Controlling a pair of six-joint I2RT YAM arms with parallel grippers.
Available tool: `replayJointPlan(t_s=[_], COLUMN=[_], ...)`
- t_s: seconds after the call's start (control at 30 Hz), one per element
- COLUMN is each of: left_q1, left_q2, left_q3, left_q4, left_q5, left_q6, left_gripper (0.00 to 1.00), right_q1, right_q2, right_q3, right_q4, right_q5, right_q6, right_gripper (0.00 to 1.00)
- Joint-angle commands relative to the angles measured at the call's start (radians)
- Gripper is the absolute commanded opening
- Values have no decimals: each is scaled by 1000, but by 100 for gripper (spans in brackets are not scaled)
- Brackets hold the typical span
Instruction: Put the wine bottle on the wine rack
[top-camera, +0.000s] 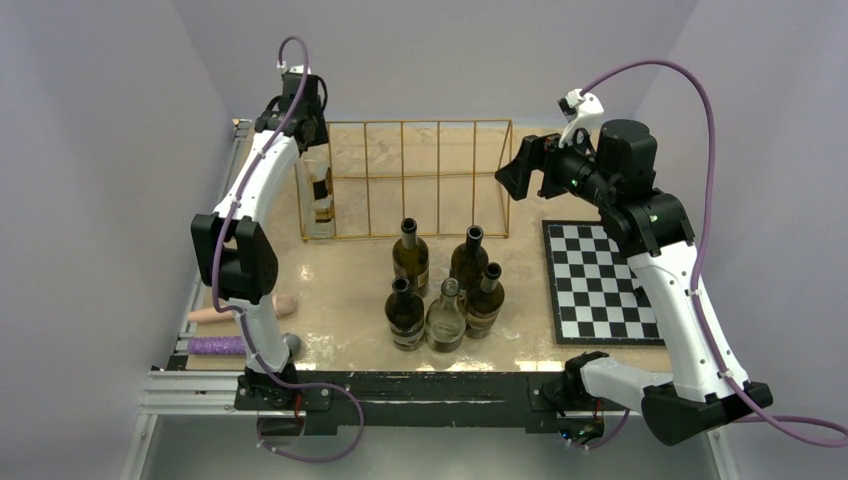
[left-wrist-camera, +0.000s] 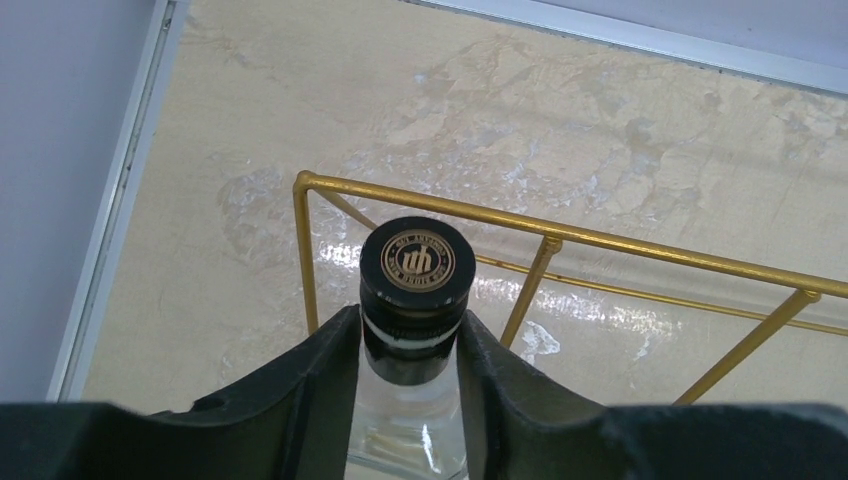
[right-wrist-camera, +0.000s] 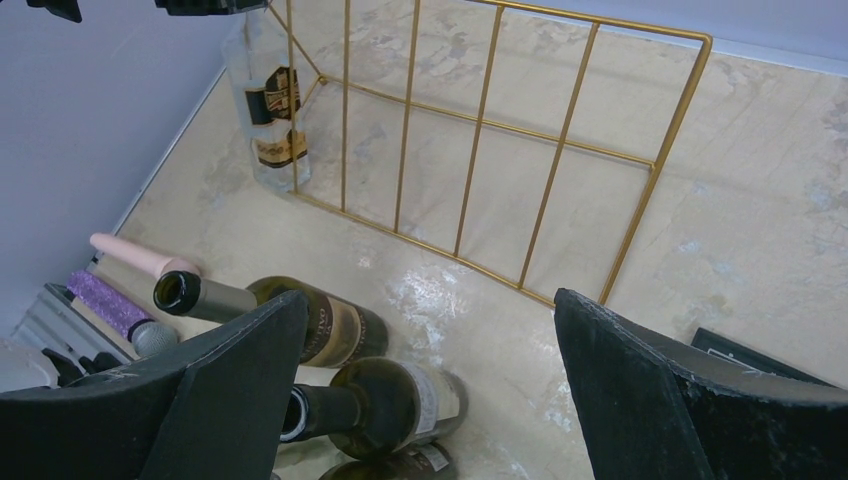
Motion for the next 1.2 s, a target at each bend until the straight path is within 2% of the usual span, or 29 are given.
replayJointPlan(t_s=[0.0, 0.17, 0.3, 0.4, 0.53, 0.63, 0.8, 0.9, 0.97, 1.17], left_q1=[6, 6, 6, 6, 6, 4, -1, -19, -46, -166], left_q2=[-6, -29, -105, -193, -318, -406, -556, -634, -667, -710], left_q3=[46, 27, 15, 11, -58, -130, -296, -399, -448, -540], left_q4=[16, 13, 24, 28, 56, 66, 107, 176, 218, 224], left_q5=[35, 13, 30, 94, 312, 576, 1095, 1304, 1348, 1270], left_q6=[-2, -3, -13, -17, 11, 88, 236, 241, 223, 274], left_gripper=[50, 63, 67, 71, 78, 88, 94, 99, 99, 99], right_q1=[1, 1, 1, 1, 1, 1, 1, 1, 1, 1], right_q2=[-7, -6, -6, -4, 13, 28, 57, 74, 83, 90], right_q3=[21, 20, 27, 38, 55, 66, 82, 93, 102, 106], right_q4=[44, 44, 41, 38, 35, 34, 32, 29, 25, 32], right_q5=[7, 9, 6, 0, -18, -40, -83, -117, -138, -155], right_q6=[16, 16, 16, 18, 17, 16, 16, 7, 4, 18], right_gripper=[97, 97, 97, 98, 98, 98, 98, 98, 98, 98])
